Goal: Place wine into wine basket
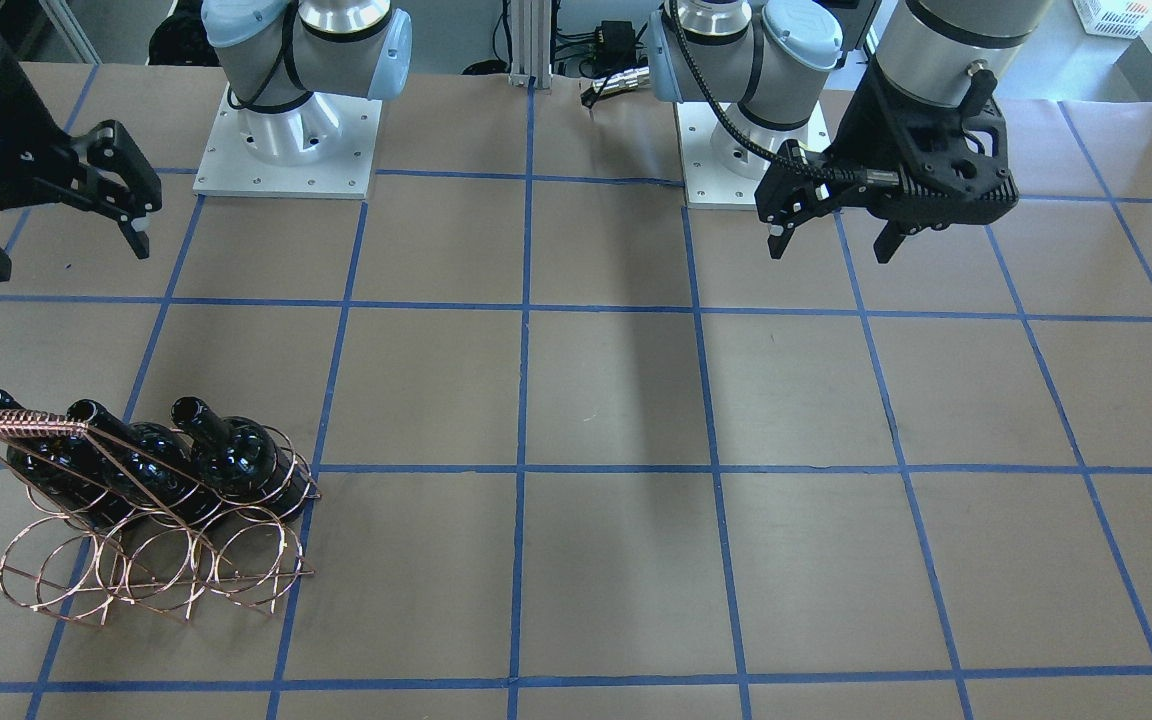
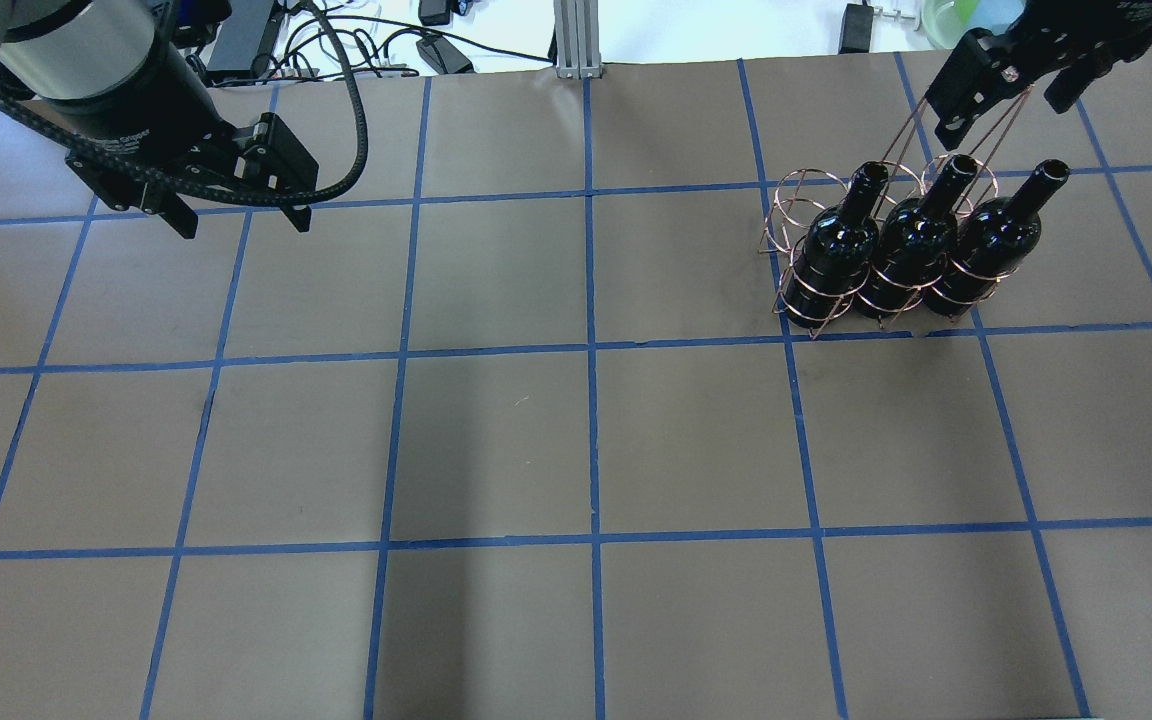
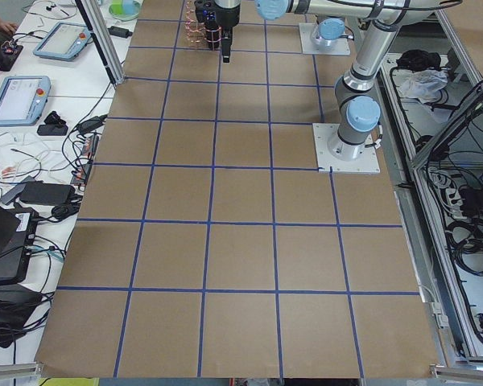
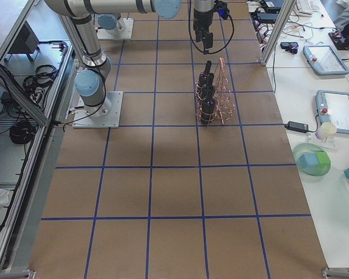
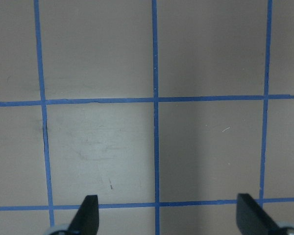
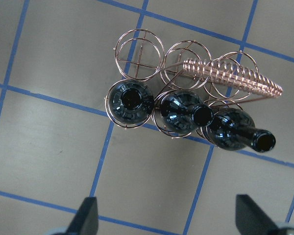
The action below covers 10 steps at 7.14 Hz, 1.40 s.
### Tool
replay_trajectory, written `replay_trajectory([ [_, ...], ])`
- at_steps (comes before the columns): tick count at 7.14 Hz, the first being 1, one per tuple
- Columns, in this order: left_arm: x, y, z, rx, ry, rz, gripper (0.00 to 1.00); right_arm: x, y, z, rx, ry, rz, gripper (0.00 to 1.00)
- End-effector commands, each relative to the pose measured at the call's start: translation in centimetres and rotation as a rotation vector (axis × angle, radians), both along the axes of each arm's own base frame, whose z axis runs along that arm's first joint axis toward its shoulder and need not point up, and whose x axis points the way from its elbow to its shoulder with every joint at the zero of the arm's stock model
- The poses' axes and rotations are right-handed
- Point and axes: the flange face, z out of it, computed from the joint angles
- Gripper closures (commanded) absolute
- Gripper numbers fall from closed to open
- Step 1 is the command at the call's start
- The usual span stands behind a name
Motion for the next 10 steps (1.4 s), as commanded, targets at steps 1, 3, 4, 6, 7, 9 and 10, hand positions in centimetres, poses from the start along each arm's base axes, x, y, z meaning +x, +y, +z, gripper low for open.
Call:
replay_trajectory([
  [1,0.0,-0.2,-0.5,0.007,-0.003,0.001,0.00,0.6,2.7,2.2,-0.008,0.001,-0.060,0.00],
  [3,-0.6,0.4,-0.6,0.010,0.002,-0.008,0.00,4.6,3.2,1.7,-0.006,-0.031,-0.178,0.00],
  [4,-0.5,0.9,-0.4,0.010,-0.006,-0.011,0.00,7.9,3.6,1.0,0.004,-0.021,-0.187,0.00],
  [6,-0.6,1.0,0.1,-0.008,0.001,-0.010,0.00,8.4,3.4,0.4,0.025,-0.029,-0.179,0.00],
  [7,-0.6,1.2,0.7,-0.018,-0.005,-0.012,0.00,8.4,3.7,-1.0,0.045,-0.034,-0.178,0.00],
  [9,-0.6,2.8,1.9,-0.015,-0.008,-0.012,0.00,8.3,4.4,-1.3,0.045,-0.031,-0.182,0.00],
  [10,-0.7,2.8,2.0,-0.014,-0.008,-0.012,0.00,8.4,4.5,-1.3,0.044,-0.032,-0.189,0.00],
])
